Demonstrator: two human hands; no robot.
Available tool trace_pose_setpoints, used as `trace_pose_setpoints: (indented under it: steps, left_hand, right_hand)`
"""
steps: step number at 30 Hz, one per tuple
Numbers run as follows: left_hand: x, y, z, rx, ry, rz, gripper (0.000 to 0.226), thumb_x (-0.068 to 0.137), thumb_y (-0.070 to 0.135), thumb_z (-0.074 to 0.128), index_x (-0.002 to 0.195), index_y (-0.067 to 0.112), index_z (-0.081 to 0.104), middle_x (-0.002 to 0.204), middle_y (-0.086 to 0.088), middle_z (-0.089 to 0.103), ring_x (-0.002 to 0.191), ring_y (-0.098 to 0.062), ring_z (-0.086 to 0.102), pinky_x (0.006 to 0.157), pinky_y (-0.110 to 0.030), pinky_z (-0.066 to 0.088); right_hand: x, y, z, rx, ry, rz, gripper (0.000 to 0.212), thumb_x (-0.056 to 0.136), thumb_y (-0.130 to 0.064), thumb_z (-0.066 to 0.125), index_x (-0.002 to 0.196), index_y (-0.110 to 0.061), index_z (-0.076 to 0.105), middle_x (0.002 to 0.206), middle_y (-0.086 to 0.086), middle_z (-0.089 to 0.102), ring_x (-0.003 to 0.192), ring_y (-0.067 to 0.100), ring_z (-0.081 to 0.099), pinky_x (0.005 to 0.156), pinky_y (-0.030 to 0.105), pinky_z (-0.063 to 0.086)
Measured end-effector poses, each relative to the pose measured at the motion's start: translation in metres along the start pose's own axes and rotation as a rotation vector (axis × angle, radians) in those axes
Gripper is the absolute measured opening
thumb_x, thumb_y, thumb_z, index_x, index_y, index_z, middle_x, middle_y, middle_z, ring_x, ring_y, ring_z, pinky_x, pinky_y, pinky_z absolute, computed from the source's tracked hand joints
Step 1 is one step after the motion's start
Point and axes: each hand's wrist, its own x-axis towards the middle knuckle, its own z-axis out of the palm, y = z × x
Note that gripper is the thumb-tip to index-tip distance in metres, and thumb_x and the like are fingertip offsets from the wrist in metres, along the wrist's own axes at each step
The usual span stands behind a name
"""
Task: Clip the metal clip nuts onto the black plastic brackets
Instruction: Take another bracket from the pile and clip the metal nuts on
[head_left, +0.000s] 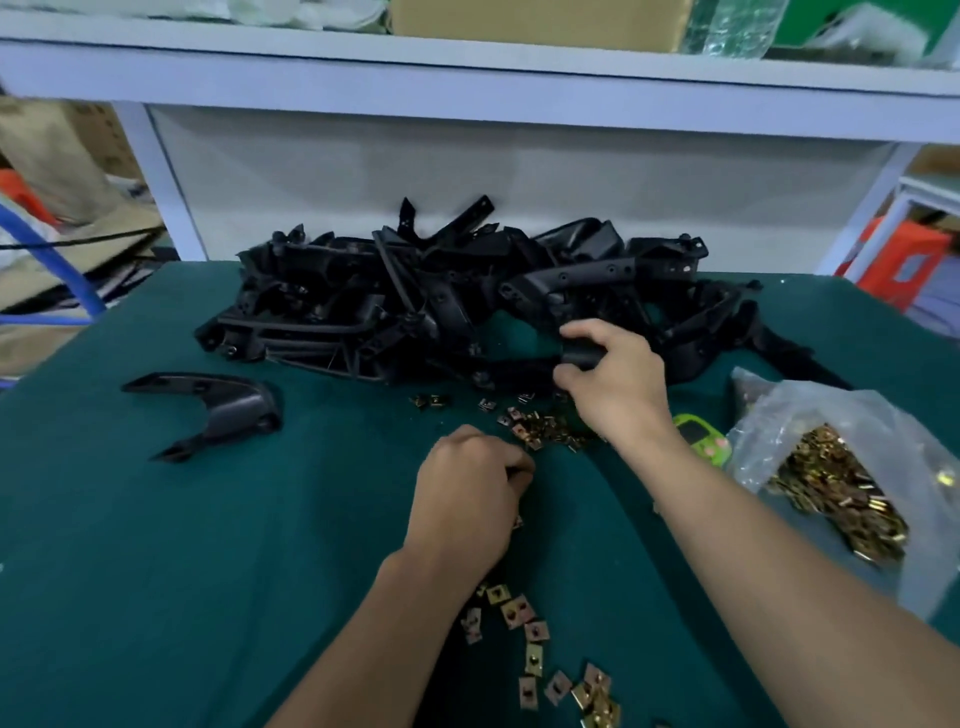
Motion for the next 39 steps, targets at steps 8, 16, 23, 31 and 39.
trace_pose_setpoints:
  steps: [8,16,23,31,39]
  left_hand:
    - [-0.013,-0.003,-0.006,0.293,0.063,-0.058,0.037,0.087,0.052,0.066,0.115,0.029,0.076,0.112,0.01,0.075,0.109,-0.017,0.063,0.095,-0.033,0.039]
    - [-0.024,-0.008,-0.029,0.219,0.012,-0.028,0.012,0.095,0.033,0.069,0.1,0.031,0.08,0.101,0.014,0.076,0.103,-0.016,0.062,0.094,-0.031,0.037]
    - [-0.032,-0.002,-0.032,-0.014,0.071,-0.178,0.01,0.082,0.019,0.082,0.081,0.028,0.078,0.08,0.027,0.057,0.091,-0.006,0.055,0.089,-0.031,0.049]
    - [-0.026,-0.002,-0.026,-0.179,0.081,-0.313,0.018,0.101,0.022,0.059,0.089,0.035,0.058,0.093,0.009,0.061,0.087,-0.007,0.055,0.067,-0.021,0.04]
    - [-0.023,-0.004,-0.025,-0.011,0.107,-0.211,0.015,0.103,0.018,0.051,0.091,0.024,0.056,0.08,0.015,0.054,0.087,-0.016,0.047,0.076,-0.033,0.036]
  right_hand:
    - [-0.096,0.005,-0.032,0.32,0.113,-0.026,0.027,0.095,-0.024,0.065,0.105,-0.049,0.07,0.079,-0.024,0.07,0.052,0.001,0.056,0.052,0.019,0.048]
    - [-0.158,0.011,-0.042,0.0,-0.122,-0.11,0.057,0.095,-0.069,0.043,0.139,-0.036,0.058,0.065,-0.029,0.054,0.074,-0.016,0.056,0.073,0.008,0.043]
    - [-0.15,0.015,-0.053,-0.074,0.063,-0.199,0.047,0.092,0.005,0.056,0.112,-0.033,0.076,0.097,-0.018,0.068,0.089,0.003,0.054,0.083,0.025,0.046]
    - [-0.128,0.024,-0.058,-0.372,-0.482,-0.369,0.093,0.072,0.022,0.051,0.132,-0.049,0.05,0.16,-0.027,0.028,0.153,0.0,0.001,0.125,0.032,0.014]
    - [-0.132,0.021,-0.06,0.237,0.001,-0.326,0.05,0.077,0.013,0.074,0.101,-0.03,0.079,0.102,-0.018,0.075,0.102,-0.001,0.067,0.091,0.018,0.049]
